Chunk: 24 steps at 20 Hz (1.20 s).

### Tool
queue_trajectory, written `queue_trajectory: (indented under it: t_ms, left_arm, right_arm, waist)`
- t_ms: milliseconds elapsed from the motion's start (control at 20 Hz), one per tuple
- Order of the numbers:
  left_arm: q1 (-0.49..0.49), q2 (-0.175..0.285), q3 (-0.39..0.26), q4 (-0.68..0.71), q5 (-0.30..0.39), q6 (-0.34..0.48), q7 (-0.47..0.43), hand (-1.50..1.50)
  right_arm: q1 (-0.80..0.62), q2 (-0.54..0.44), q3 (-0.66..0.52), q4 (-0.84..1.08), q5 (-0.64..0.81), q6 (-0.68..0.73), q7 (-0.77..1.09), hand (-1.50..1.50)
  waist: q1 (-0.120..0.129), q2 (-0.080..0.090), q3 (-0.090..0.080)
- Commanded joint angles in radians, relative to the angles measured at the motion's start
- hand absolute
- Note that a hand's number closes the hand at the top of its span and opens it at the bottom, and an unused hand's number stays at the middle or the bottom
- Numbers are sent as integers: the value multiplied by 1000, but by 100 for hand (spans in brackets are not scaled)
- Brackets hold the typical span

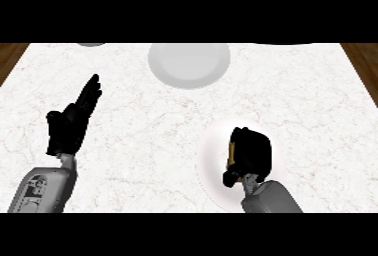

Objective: Pick the pear from the plate and place it in the plate

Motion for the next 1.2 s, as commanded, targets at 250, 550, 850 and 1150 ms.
queue_trajectory:
  t_ms: [250, 550, 850, 1150]
  left_arm:
    - [9, -11, 47, 69, 1, -25, -76, 0]
    - [-33, -41, -6, 46, -32, -7, -33, 0]
    - [-22, -21, 2, 14, -20, -30, -30, 0]
    - [-64, -13, 26, 63, -12, -38, -21, 0]
  right_arm:
    - [-12, 4, 29, -50, 128, -93, -21, 150]
    - [-274, -321, -430, 231, -260, -10, -485, 150]
    - [-434, -392, -536, 369, -302, -241, -752, 150]
    - [-588, -352, -560, 535, -388, -299, -1005, 150]
  waist:
    - [-1, 4, 1]
    - [27, 26, 4]
    - [46, 17, 4]
    - [36, 18, 2]
